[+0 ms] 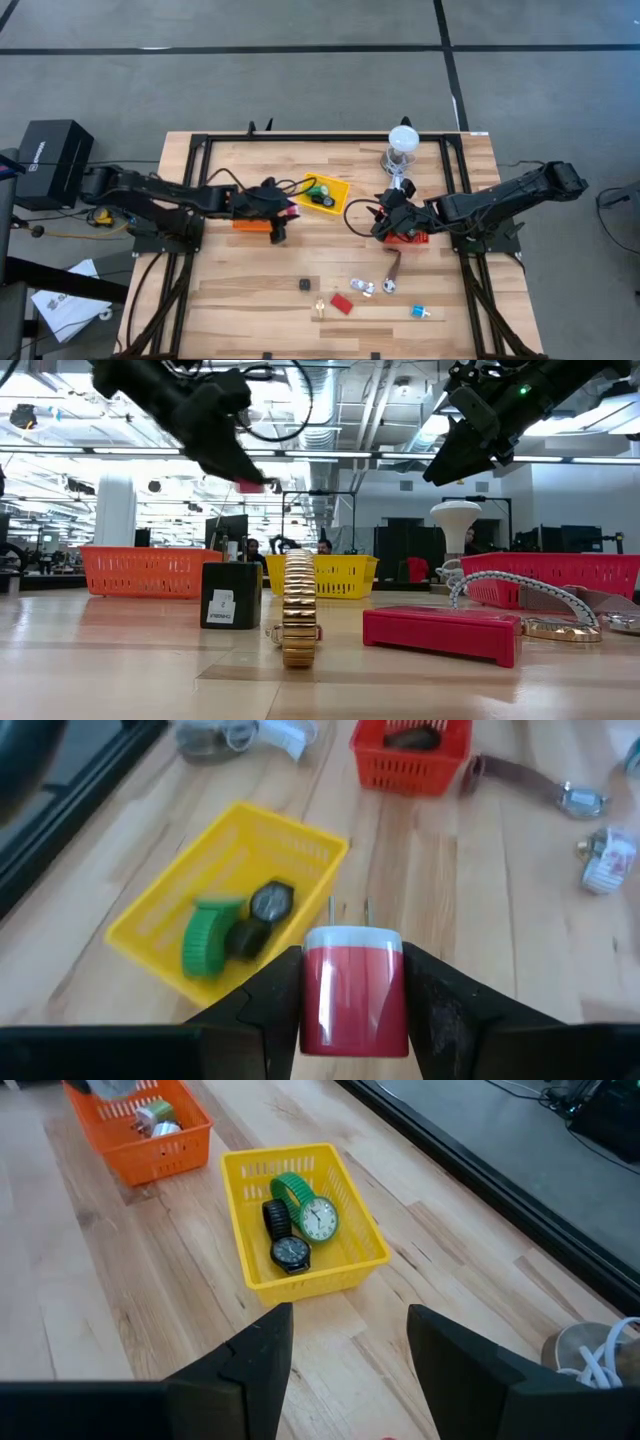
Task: Pick & Place Office items
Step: Put the red charging adapter into the orange bin, then put the gold wristwatch into the yellow bin
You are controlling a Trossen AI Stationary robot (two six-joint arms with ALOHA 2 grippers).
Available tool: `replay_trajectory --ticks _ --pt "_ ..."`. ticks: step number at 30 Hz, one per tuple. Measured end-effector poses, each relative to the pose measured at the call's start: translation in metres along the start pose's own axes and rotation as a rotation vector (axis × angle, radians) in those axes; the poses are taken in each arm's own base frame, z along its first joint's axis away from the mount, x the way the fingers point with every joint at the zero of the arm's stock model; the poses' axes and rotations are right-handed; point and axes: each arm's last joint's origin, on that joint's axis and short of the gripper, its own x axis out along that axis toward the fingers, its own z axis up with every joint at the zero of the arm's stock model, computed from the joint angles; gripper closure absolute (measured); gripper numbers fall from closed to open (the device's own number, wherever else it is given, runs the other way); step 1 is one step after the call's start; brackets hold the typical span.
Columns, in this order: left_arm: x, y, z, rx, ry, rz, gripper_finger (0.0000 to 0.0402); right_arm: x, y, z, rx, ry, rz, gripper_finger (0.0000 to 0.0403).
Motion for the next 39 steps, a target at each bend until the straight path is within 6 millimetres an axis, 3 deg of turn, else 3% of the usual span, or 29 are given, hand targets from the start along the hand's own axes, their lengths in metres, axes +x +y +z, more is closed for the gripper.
replay_trajectory --ticks 5,16,21,29,39 --pt "-0.012 0.006 -0.012 -0.022 0.034 0.045 0.0257 0.0 0.001 -0.001 -0.003 0.001 0.004 0.0214" --pt "-0.015 0.022 -0.08 -0.154 0.164 0.147 0.0257 -0.001 0.002 -0.001 -0.006 0.009 0.028 0.0214" --pt "-0.015 0.025 -0.098 -0.185 0.193 0.178 0.0257 -0.001 0.003 -0.001 -0.005 0.01 0.032 0.0214" --pt "-0.015 0.025 -0.11 -0.179 0.222 0.188 0.0252 -0.001 0.003 -0.001 -0.004 0.009 0.032 0.0214" --pt "-0.015 0.026 -0.117 -0.203 0.236 0.196 0.0196 -0.001 0.002 -0.001 -0.004 0.01 0.032 0.0214"
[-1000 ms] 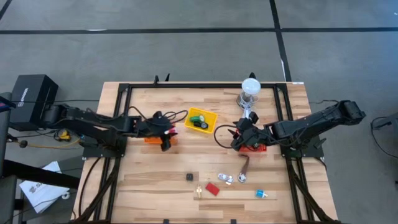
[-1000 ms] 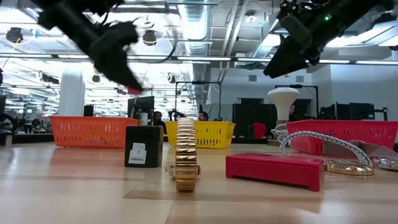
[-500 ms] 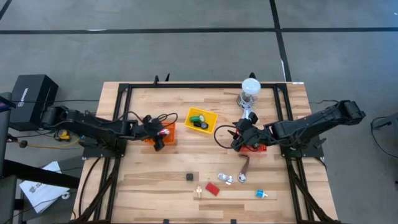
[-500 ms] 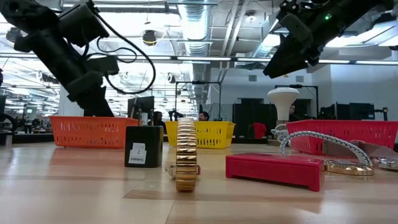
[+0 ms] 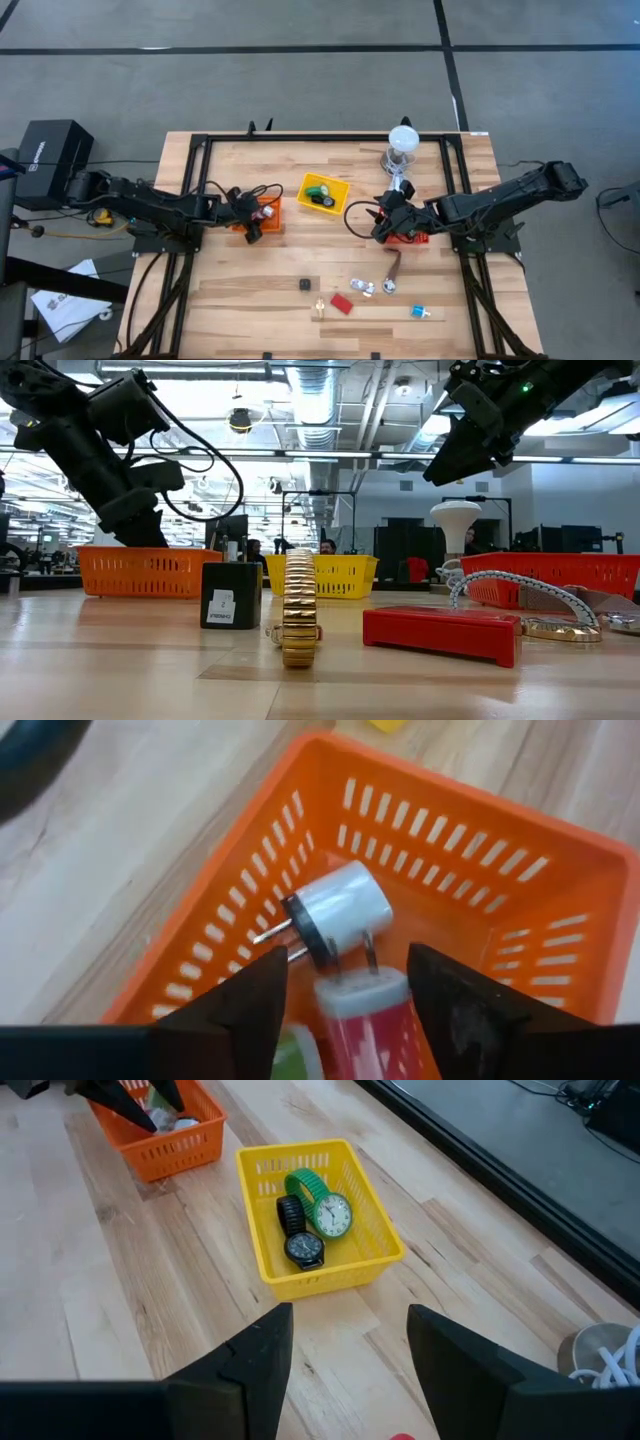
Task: Pick & Place Office items
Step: Put the gold wristwatch into the yellow bin
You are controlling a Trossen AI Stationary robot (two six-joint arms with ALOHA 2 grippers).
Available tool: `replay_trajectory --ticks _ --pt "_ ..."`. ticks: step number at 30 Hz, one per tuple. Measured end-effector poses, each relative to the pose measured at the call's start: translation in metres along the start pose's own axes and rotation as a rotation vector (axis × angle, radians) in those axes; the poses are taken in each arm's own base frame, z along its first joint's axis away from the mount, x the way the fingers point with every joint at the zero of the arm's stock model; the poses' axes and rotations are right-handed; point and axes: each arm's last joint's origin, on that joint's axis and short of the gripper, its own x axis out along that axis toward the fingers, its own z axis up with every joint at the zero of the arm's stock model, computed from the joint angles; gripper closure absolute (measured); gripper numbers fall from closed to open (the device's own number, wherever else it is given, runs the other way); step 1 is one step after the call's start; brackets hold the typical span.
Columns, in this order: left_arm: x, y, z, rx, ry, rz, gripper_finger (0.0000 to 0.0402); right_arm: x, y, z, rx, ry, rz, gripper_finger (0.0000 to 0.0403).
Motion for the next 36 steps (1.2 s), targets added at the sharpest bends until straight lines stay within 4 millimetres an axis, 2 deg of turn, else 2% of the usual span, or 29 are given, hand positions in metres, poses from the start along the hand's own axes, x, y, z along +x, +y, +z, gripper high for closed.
replay_trajectory --ticks 6,13,20,26,30,36 --pt "0.0 -0.001 0.002 -0.004 -0.022 -0.01 0.0184 0.0 0.0 0.0 0.0 0.0 0.0 0.0214" --pt "-0.002 -0.006 0.017 0.017 -0.17 -0.06 0.0192 0.0 0.0 0.0 0.006 -0.004 0.002 0.0214" --pt "-0.006 -0.011 0.032 0.005 -0.318 -0.107 0.0203 0.002 -0.002 0.002 0.112 -0.003 -0.011 0.0214" --pt "-0.007 -0.011 0.035 -0.008 -0.354 -0.122 0.0213 0.008 -0.008 0.003 0.214 0.006 -0.041 0.0214" --pt "-0.008 -0.014 0.035 -0.003 -0.355 -0.149 0.022 0.016 -0.006 0.0 0.172 0.041 -0.029 0.0214" --pt "-0.014 -0.025 0.037 0.026 -0.386 -0.314 0.0229 0.035 0.011 -0.003 0.055 0.055 0.078 0.0214"
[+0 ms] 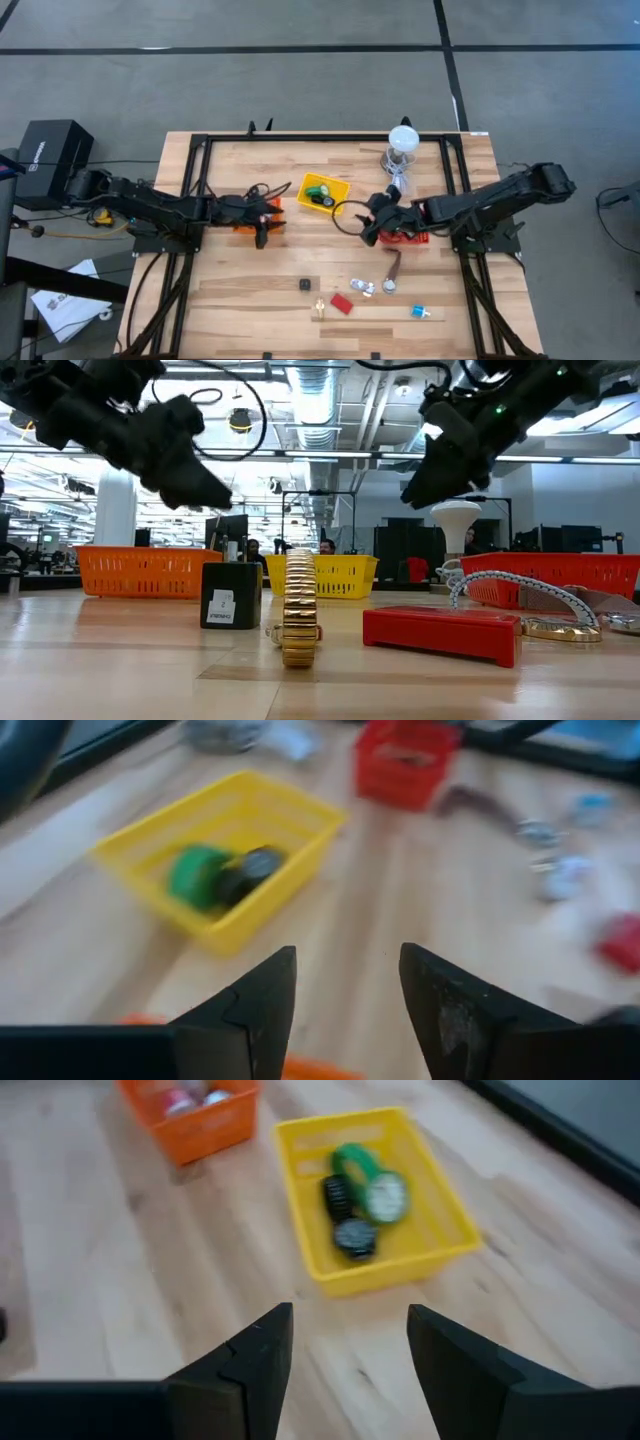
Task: Pick & Place Office items
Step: Put the gold wristwatch into the yellow bin
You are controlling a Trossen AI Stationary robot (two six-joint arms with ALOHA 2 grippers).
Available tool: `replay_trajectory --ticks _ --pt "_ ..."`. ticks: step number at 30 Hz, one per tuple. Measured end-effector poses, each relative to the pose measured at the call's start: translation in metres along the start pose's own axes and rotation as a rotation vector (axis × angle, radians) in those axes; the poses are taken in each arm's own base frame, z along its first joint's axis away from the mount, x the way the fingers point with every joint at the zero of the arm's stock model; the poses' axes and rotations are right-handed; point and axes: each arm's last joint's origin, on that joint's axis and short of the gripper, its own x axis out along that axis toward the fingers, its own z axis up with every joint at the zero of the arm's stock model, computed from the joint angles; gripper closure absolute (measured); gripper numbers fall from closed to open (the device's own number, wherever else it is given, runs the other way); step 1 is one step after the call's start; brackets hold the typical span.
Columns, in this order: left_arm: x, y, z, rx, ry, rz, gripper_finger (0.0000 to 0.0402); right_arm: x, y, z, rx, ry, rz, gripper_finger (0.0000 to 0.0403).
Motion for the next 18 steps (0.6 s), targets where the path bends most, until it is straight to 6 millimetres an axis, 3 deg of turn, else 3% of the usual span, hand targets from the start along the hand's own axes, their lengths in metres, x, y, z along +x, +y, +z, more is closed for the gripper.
replay_trajectory --ticks 8,13,18 --pt "-0.01 -0.035 0.014 0.135 -0.195 -0.278 0.0227 0.009 0.017 0.011 -0.024 0.033 0.127 0.0214" --pt "-0.016 -0.054 0.022 0.17 -0.23 -0.357 0.022 0.003 0.03 0.014 -0.043 0.058 0.227 0.0214" --pt "-0.007 -0.075 0.034 0.19 -0.211 -0.446 0.0219 -0.006 0.042 0.007 -0.026 0.071 0.267 0.0214"
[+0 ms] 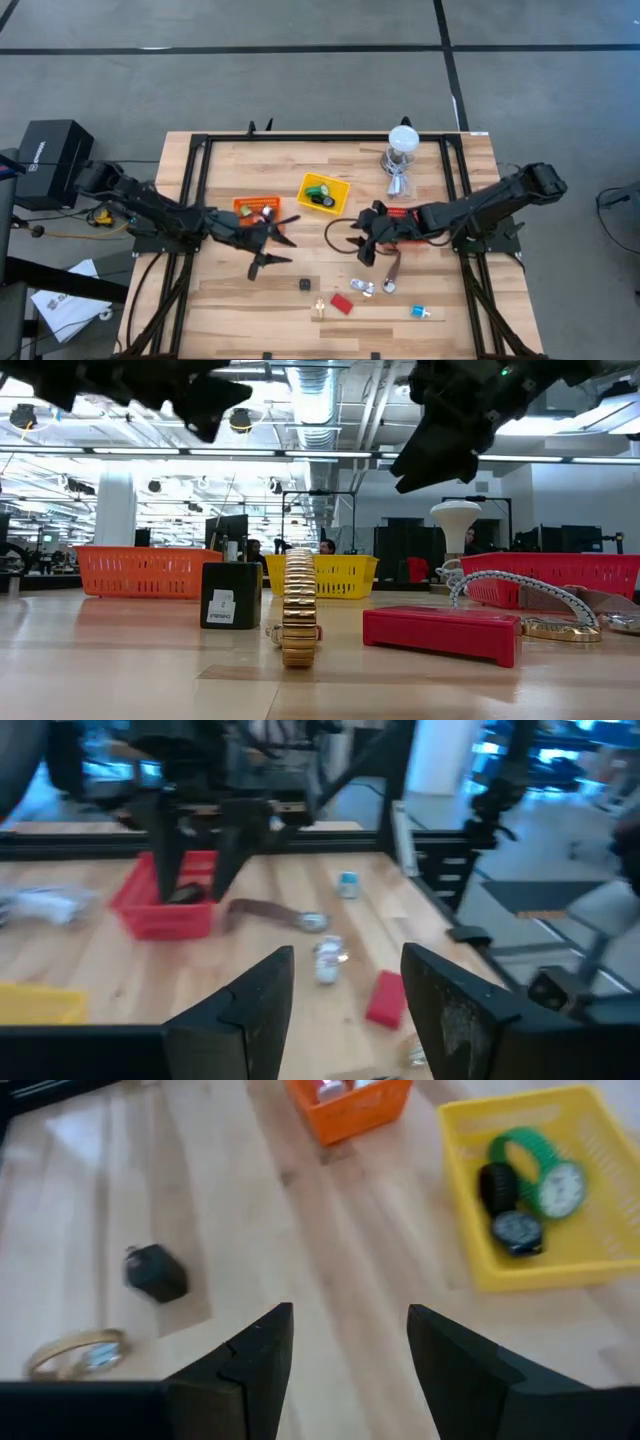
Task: Pick & Place Office items
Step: Put the gold wristwatch into the yellow bin
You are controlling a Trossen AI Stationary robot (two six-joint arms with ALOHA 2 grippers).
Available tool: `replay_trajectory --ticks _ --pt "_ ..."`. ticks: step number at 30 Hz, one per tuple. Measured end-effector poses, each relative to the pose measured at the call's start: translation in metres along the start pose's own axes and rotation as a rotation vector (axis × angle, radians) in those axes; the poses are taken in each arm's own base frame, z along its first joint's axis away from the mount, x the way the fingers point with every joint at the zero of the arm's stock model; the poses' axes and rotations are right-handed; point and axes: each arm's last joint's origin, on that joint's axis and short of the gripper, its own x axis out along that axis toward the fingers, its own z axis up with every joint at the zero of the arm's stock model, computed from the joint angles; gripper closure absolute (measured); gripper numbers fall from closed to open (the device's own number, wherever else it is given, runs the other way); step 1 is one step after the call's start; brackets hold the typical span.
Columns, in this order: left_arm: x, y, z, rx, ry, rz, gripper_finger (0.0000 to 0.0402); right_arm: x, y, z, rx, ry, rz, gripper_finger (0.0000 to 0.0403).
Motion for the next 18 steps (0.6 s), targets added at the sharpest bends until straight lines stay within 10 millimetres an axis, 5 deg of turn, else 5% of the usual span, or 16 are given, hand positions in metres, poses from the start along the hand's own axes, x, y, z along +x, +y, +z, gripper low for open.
replay_trajectory --ticks 12,18 --pt "0.081 -0.033 0.03 0.122 0.173 -0.202 0.0217 -0.01 0.024 -0.013 -0.03 0.011 0.076 0.0214" --pt "0.115 -0.054 0.026 0.229 0.335 -0.257 0.0219 -0.011 0.025 -0.014 -0.035 0.013 0.08 0.0214"
